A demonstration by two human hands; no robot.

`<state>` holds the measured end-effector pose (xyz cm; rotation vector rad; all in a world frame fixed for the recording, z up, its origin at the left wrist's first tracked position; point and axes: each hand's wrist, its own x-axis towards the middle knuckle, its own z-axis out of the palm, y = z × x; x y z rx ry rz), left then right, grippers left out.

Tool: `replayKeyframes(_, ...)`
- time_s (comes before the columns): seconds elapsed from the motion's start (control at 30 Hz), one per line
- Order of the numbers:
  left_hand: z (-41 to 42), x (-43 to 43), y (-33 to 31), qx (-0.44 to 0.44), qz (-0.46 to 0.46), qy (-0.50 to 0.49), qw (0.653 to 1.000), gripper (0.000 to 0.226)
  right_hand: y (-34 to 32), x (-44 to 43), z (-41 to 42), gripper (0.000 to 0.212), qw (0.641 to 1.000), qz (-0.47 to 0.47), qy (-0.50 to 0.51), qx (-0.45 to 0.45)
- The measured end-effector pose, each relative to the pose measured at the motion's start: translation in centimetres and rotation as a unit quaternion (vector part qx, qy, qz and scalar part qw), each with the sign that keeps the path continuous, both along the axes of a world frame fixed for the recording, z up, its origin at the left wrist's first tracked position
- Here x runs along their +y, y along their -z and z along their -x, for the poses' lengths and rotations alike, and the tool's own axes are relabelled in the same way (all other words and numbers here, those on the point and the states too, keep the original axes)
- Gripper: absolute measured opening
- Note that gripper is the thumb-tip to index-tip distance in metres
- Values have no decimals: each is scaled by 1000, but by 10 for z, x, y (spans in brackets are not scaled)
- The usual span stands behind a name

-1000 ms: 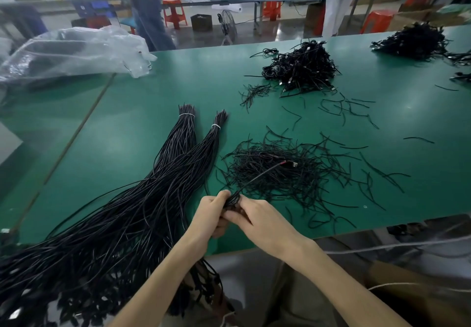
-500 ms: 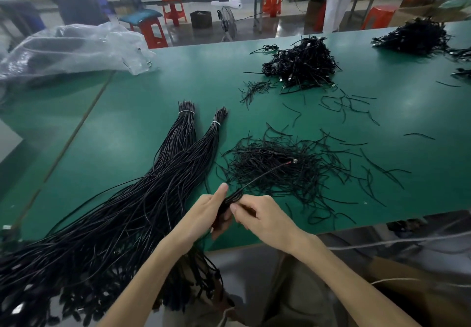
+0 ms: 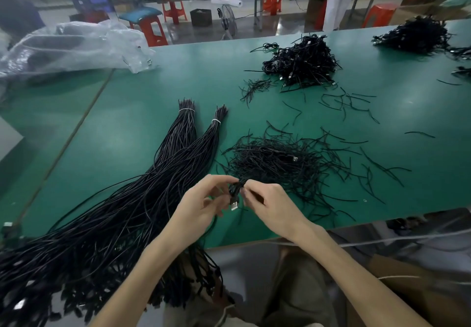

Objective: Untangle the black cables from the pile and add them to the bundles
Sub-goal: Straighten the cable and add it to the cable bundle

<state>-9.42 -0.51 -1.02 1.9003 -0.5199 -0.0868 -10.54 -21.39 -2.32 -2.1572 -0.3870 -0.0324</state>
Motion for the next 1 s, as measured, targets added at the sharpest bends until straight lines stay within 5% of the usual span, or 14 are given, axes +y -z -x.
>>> replayKeyframes(0.27, -14, -7, -17, -70, -16, 49, 996, 39, -20, 6, 3, 16, 996, 14, -15, -82)
replayKeyframes(0.4, -18, -15, -24, -81, -4, -49, 995, 20, -29, 10, 4, 19, 992, 8, -6, -126)
replayKeyframes(0.57, -26, -24, -29, -81, -36, -78, 993, 10, -31, 11, 1, 15, 958, 140, 26, -248)
replayKeyframes(0.77, -34, -16, -32, 115, 9, -16, 993, 23, -24, 6, -2, 16, 905, 270, 31, -327)
replayKeyframes(0.9, -25, 1, -31, 130, 52, 128, 982, 39, -22, 1, -3, 12, 918, 246, 33, -310)
replayKeyframes(1.0, -24, 1, -26, 108, 32, 118, 987, 39, -22, 2, -2, 13, 926, 235, 21, -295)
